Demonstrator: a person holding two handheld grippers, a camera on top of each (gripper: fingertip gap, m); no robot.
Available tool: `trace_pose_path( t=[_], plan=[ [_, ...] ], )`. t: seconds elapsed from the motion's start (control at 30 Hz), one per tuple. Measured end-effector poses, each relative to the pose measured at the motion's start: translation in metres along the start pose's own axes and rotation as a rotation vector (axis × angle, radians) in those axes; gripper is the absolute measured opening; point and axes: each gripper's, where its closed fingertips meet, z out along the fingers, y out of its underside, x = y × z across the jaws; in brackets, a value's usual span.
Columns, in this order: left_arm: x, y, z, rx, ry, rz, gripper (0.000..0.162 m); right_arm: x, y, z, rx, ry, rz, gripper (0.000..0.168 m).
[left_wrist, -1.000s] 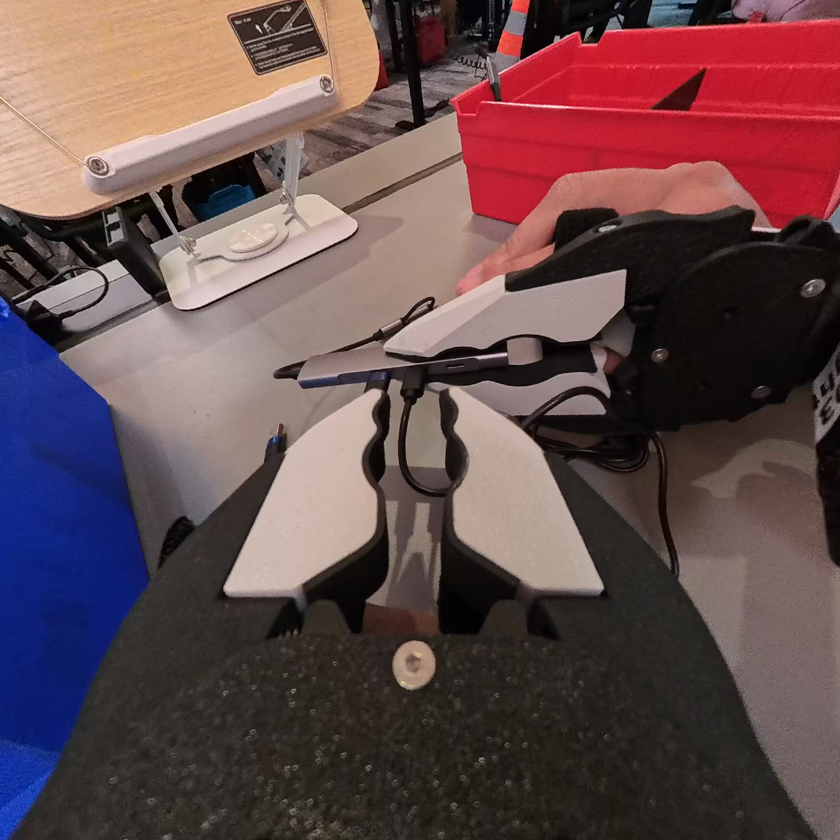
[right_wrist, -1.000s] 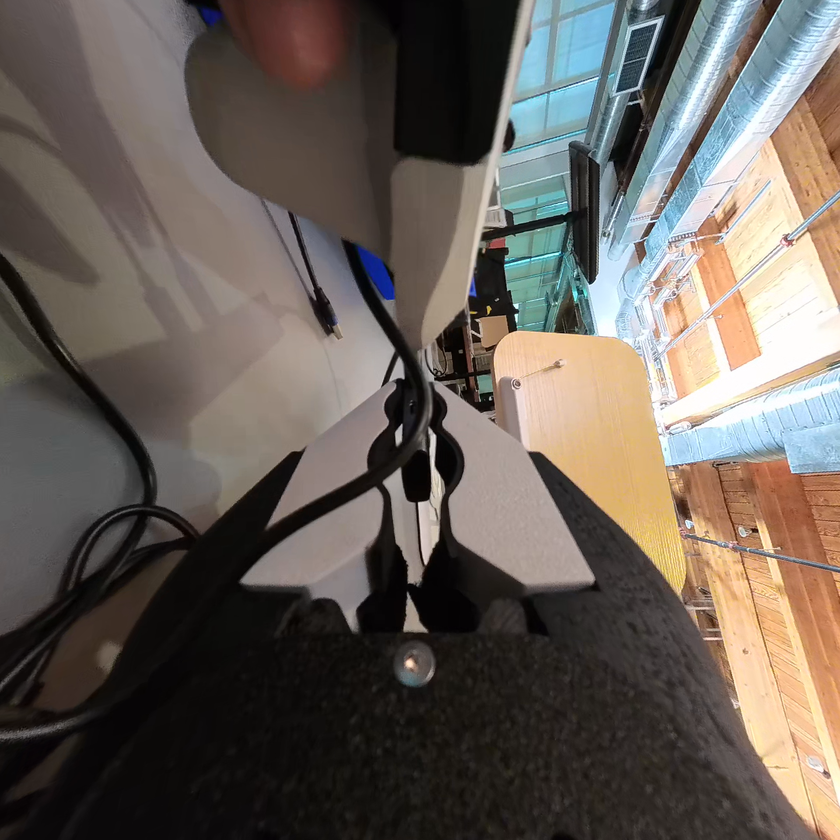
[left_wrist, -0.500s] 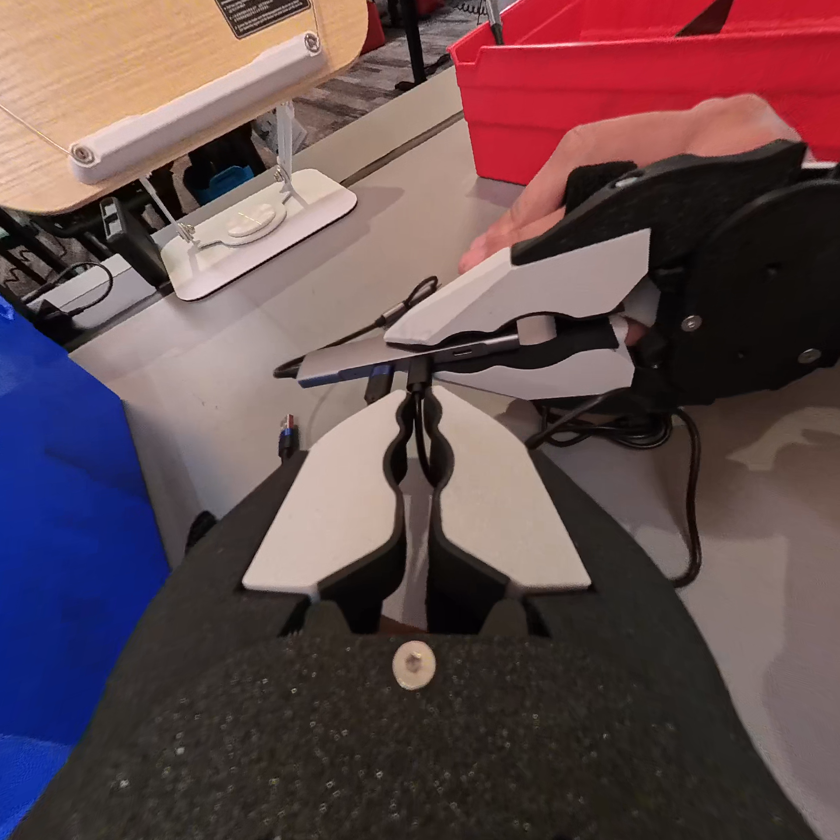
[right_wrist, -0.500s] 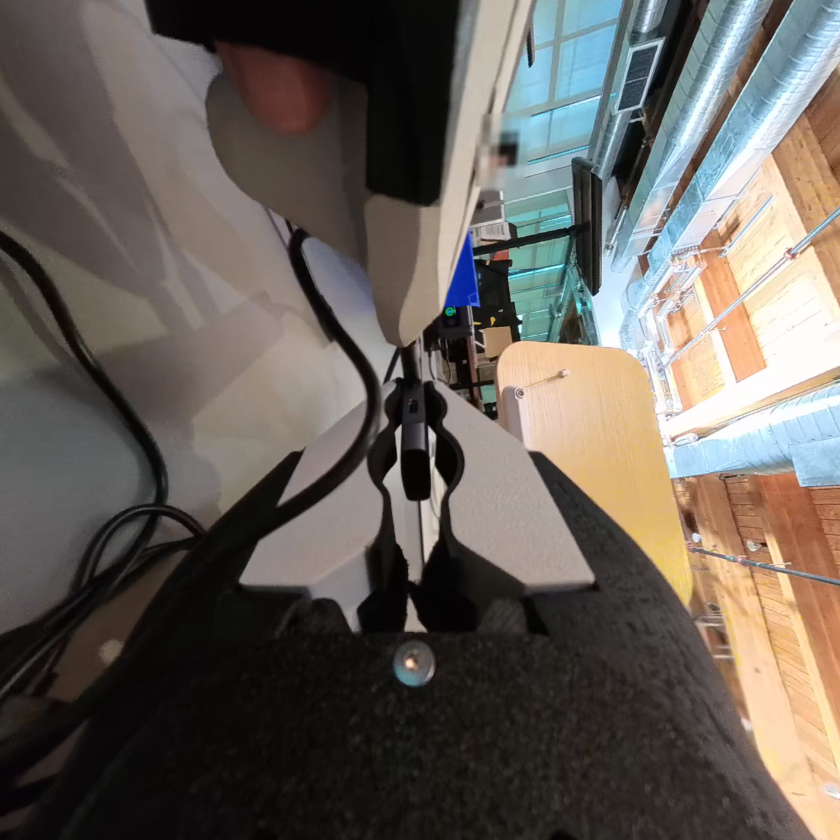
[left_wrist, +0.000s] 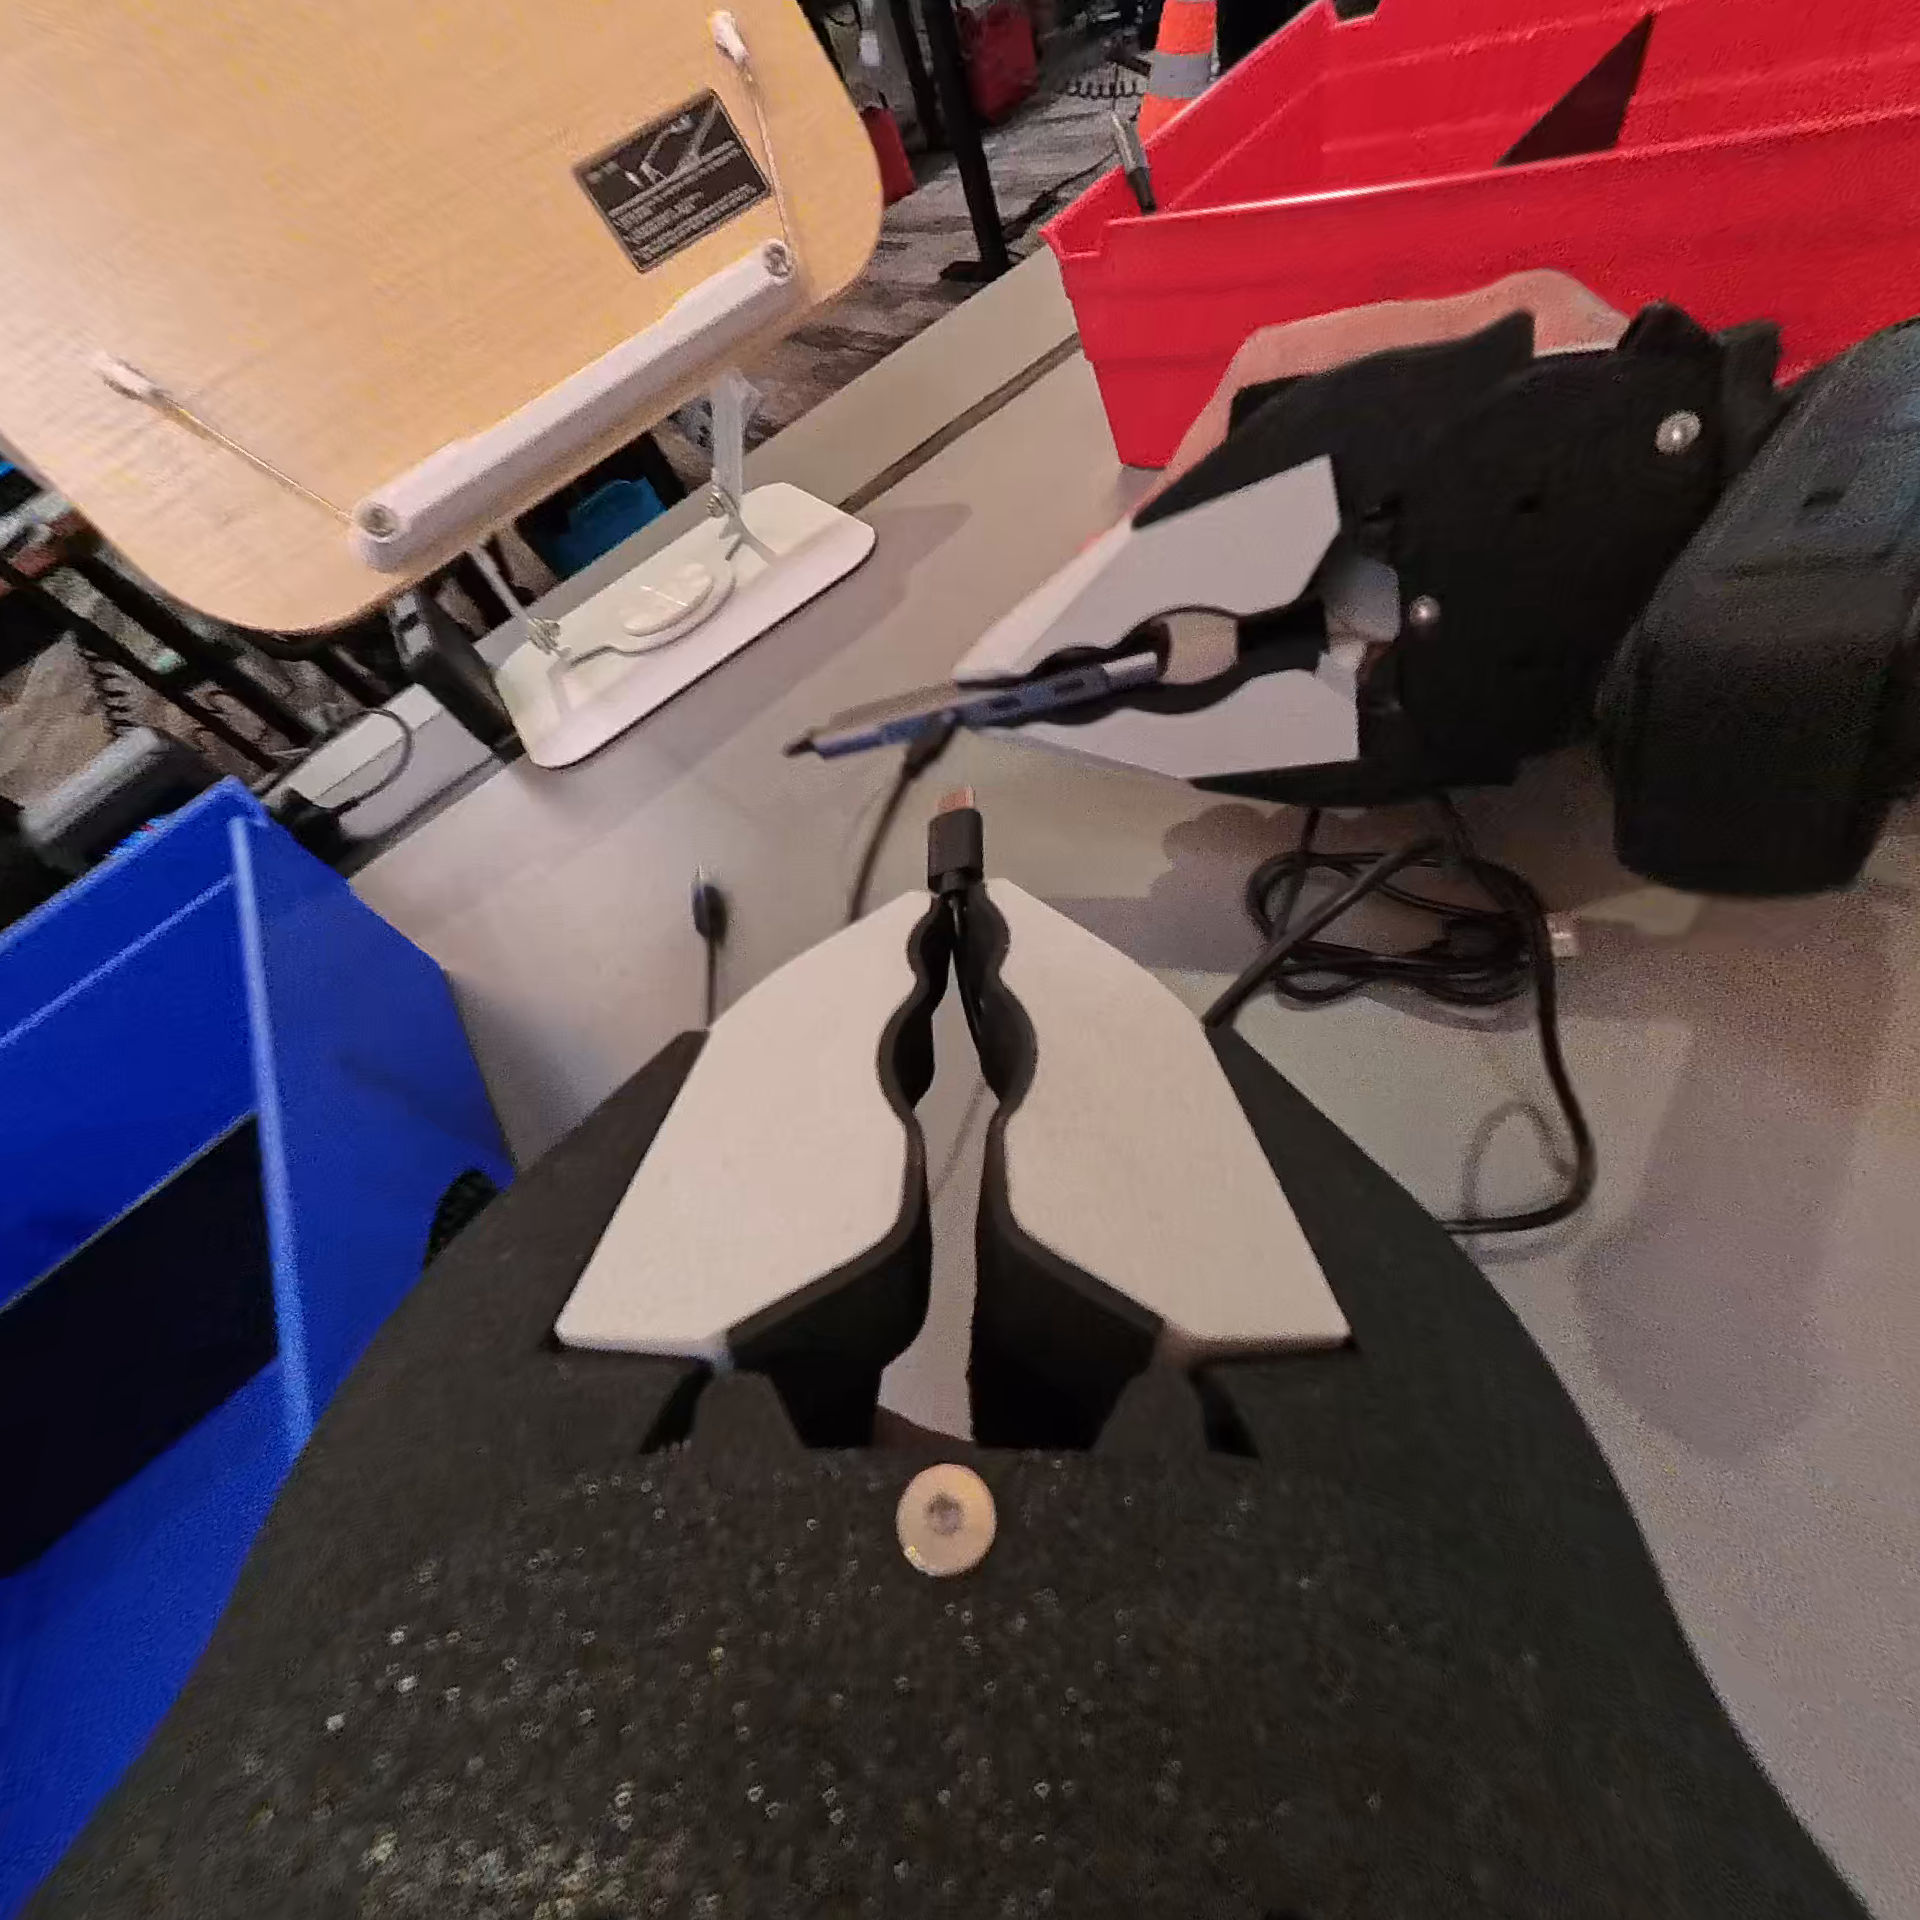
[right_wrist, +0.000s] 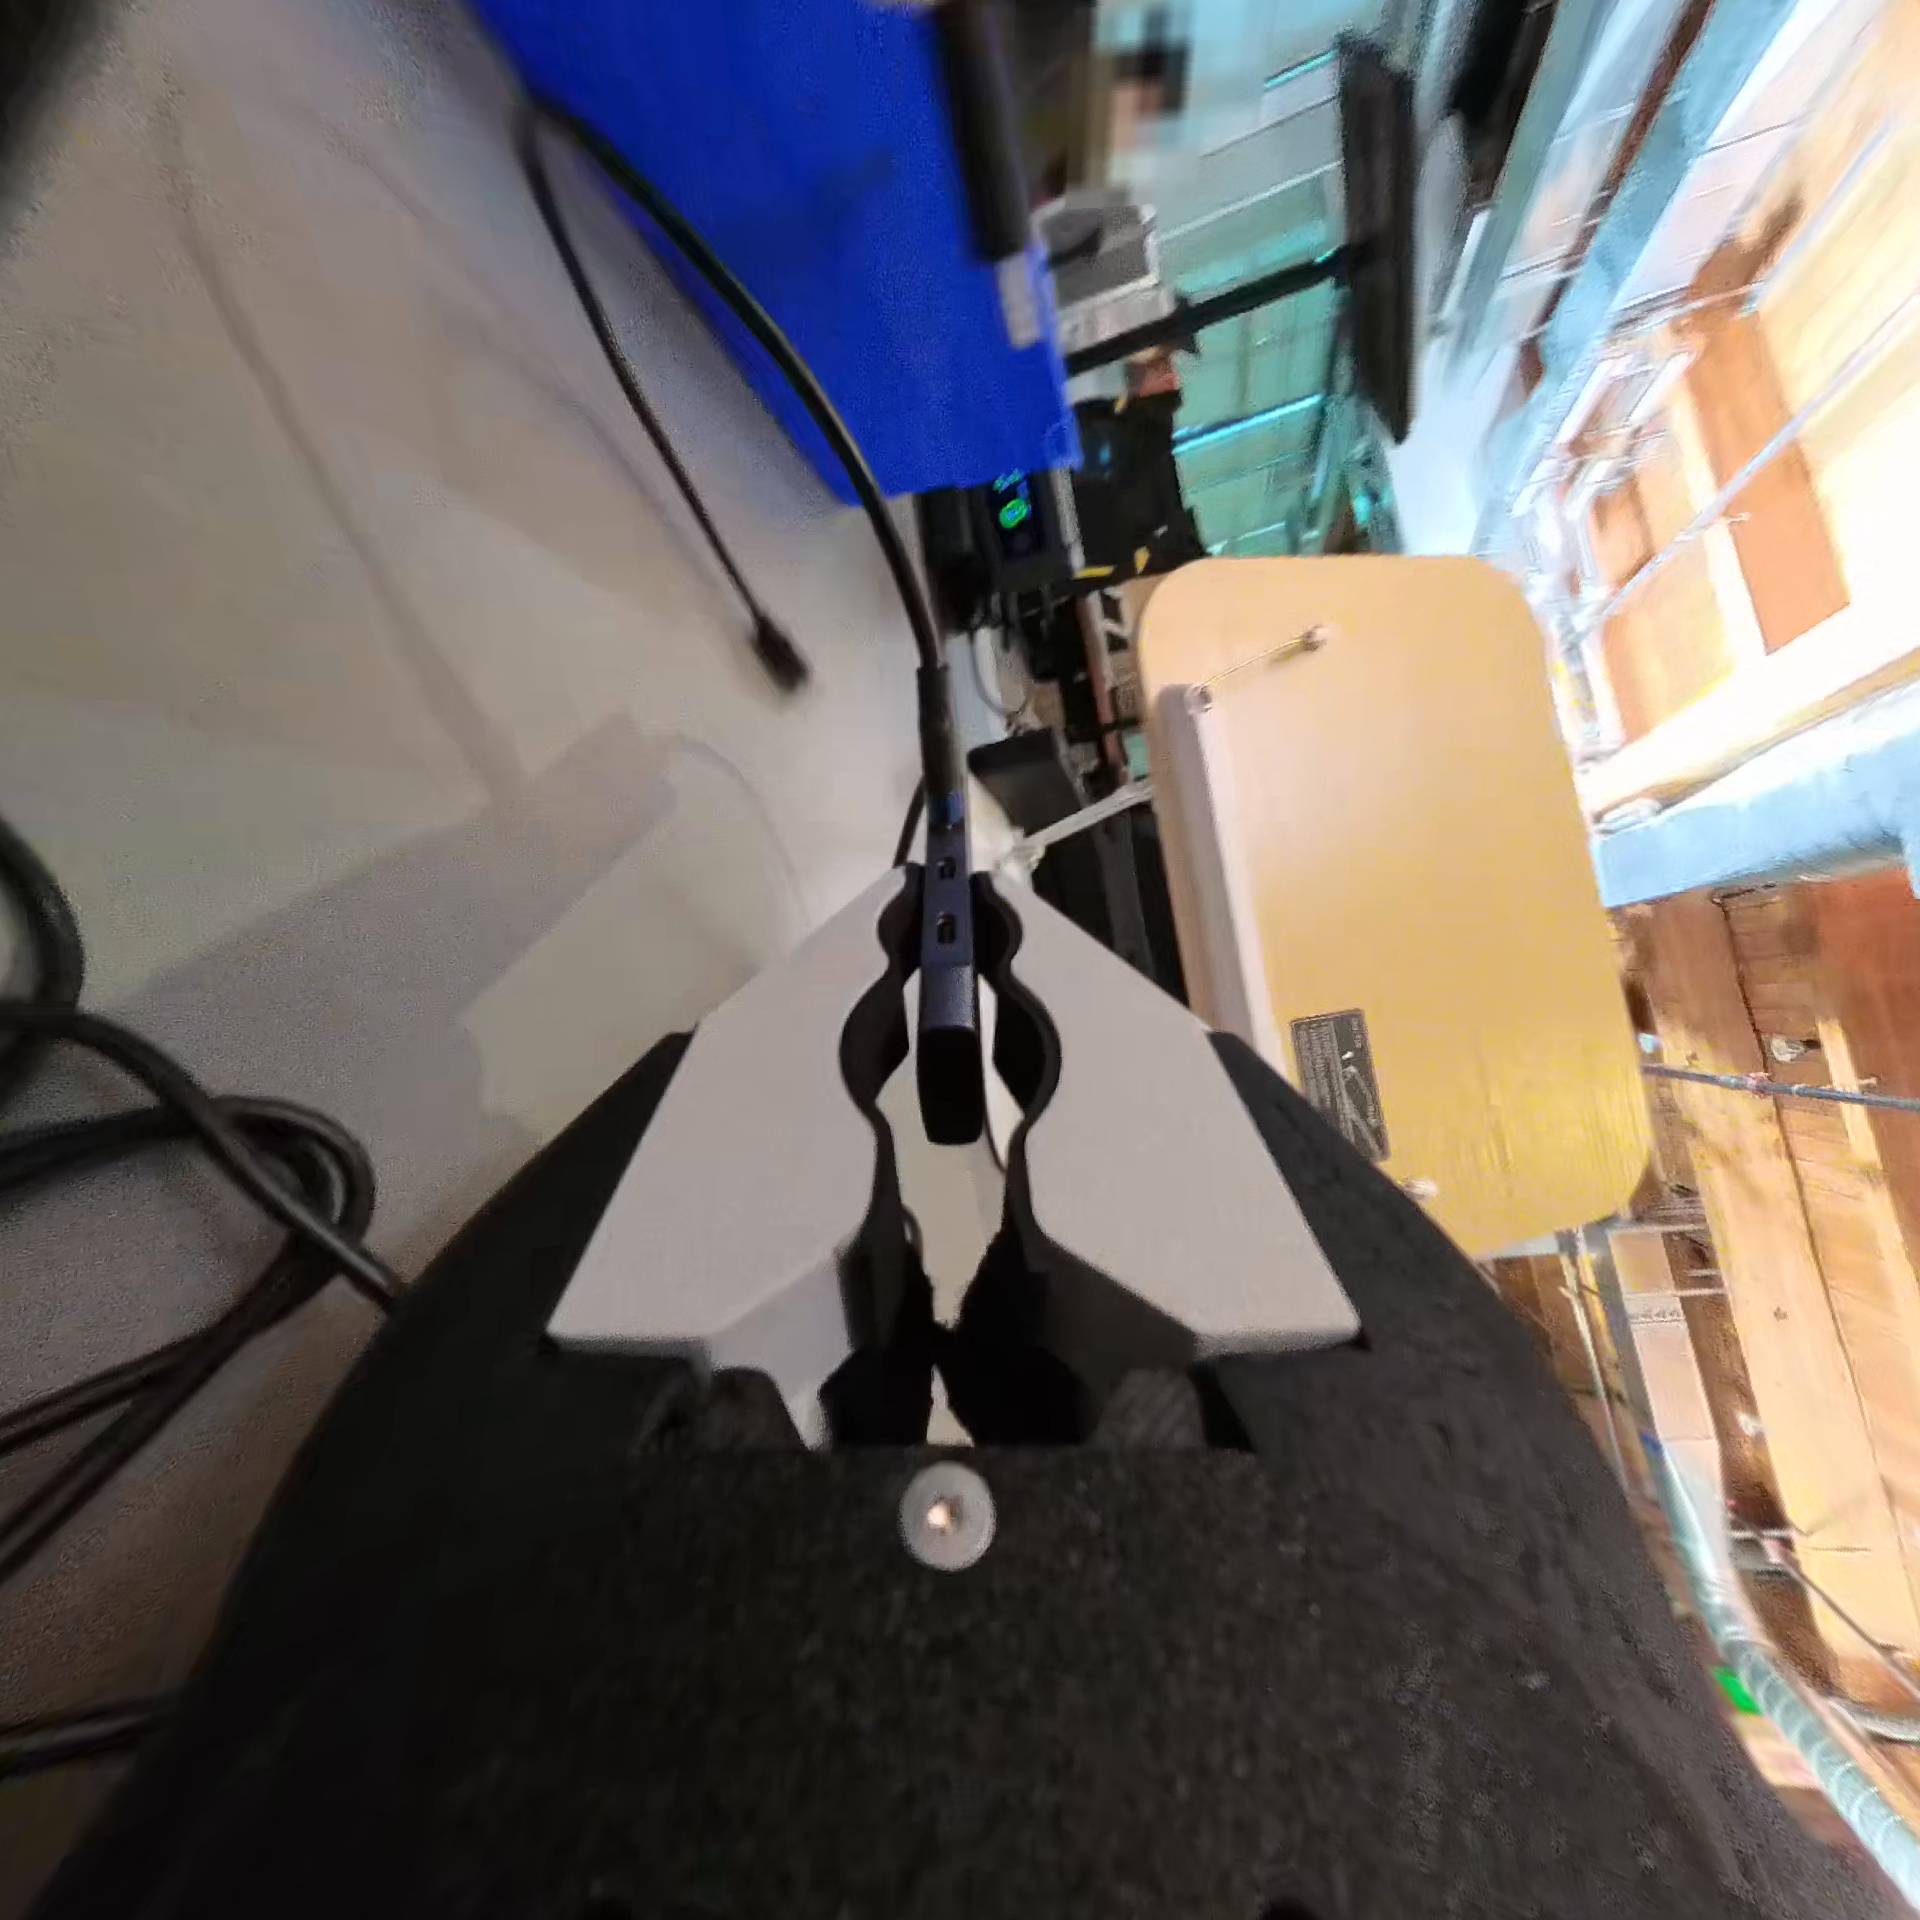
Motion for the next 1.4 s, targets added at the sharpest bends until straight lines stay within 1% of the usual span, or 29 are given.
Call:
trace_pose_path(
  t=[0.07, 0.17, 0.27, 0.3, 0.37, 0.47, 0.53, 0.63, 0.67, 0.7, 0.77, 0.8, 0.87, 0.97, 1.0, 1.1, 1.13, 1.17, 1.2, 1.27, 1.4],
  plan=[
    [0.019, 0.010, 0.001, -0.030, 0.102, -0.007, 0.003, 0.004, -0.010, -0.001, 0.012, 0.021, -0.004, 0.007],
    [0.035, 0.042, 0.014, -0.165, 0.126, 0.062, 0.003, 0.005, -0.014, -0.001, 0.020, 0.037, -0.021, 0.007],
    [0.035, 0.059, 0.025, -0.235, 0.127, 0.045, 0.004, 0.002, -0.014, -0.004, 0.063, 0.030, -0.040, 0.007],
    [0.032, 0.060, 0.027, -0.235, 0.116, 0.023, 0.006, 0.001, -0.014, -0.005, 0.077, 0.025, -0.041, 0.007],
    [0.032, 0.050, 0.024, -0.170, 0.147, -0.022, 0.029, -0.001, -0.018, -0.007, 0.102, 0.009, -0.042, 0.007],
    [0.032, 0.019, 0.009, -0.009, 0.199, -0.099, 0.038, -0.008, -0.021, -0.007, 0.116, -0.011, -0.071, 0.008],
    [0.018, 0.007, 0.002, 0.053, 0.155, -0.142, 0.037, -0.010, -0.026, -0.009, 0.136, -0.006, -0.100, 0.008],
    [0.000, 0.019, 0.008, -0.010, 0.117, -0.204, 0.035, -0.010, -0.043, -0.016, 0.193, 0.016, -0.137, 0.008],
    [-0.011, 0.023, 0.010, -0.027, 0.066, -0.203, 0.032, -0.010, -0.048, -0.018, 0.207, 0.018, -0.153, 0.008],
    [-0.021, 0.021, 0.008, -0.012, 0.012, -0.183, 0.034, -0.012, -0.051, -0.019, 0.212, 0.020, -0.172, 0.008],
    [-0.025, 0.011, 0.002, 0.045, -0.012, -0.078, 0.006, -0.015, -0.054, -0.019, 0.210, 0.020, -0.206, 0.008],
    [-0.026, 0.009, 0.002, 0.060, -0.038, -0.045, 0.009, -0.016, -0.055, -0.019, 0.208, 0.020, -0.211, 0.008],
    [-0.015, 0.011, 0.005, 0.050, 0.002, -0.026, 0.012, -0.018, -0.056, -0.019, 0.207, 0.016, -0.211, 0.008],
    [-0.001, 0.016, 0.011, 0.015, 0.076, -0.093, 0.028, -0.021, -0.056, -0.017, 0.194, 0.012, -0.224, 0.008],
    [0.000, 0.017, 0.013, 0.004, 0.084, -0.102, 0.030, -0.021, -0.057, -0.018, 0.199, 0.013, -0.228, 0.008],
    [-0.007, 0.020, 0.018, -0.005, 0.032, -0.092, 0.029, -0.018, -0.063, -0.021, 0.225, 0.022, -0.212, 0.008],
    [-0.004, 0.023, 0.020, -0.021, 0.049, -0.089, 0.026, -0.018, -0.064, -0.022, 0.230, 0.025, -0.209, 0.008],
    [-0.001, 0.024, 0.021, -0.025, 0.064, -0.102, 0.016, -0.018, -0.065, -0.022, 0.231, 0.023, -0.209, 0.008],
    [0.003, 0.024, 0.021, -0.023, 0.079, -0.113, 0.011, -0.019, -0.065, -0.022, 0.226, 0.024, -0.213, 0.008],
    [0.003, 0.029, 0.023, -0.056, 0.084, -0.113, 0.011, -0.023, -0.063, -0.021, 0.223, 0.007, -0.215, 0.008],
    [-0.002, 0.028, 0.023, -0.062, 0.153, -0.286, 0.011, -0.022, -0.063, -0.016, 0.186, -0.021, -0.131, 0.008]
  ],
)
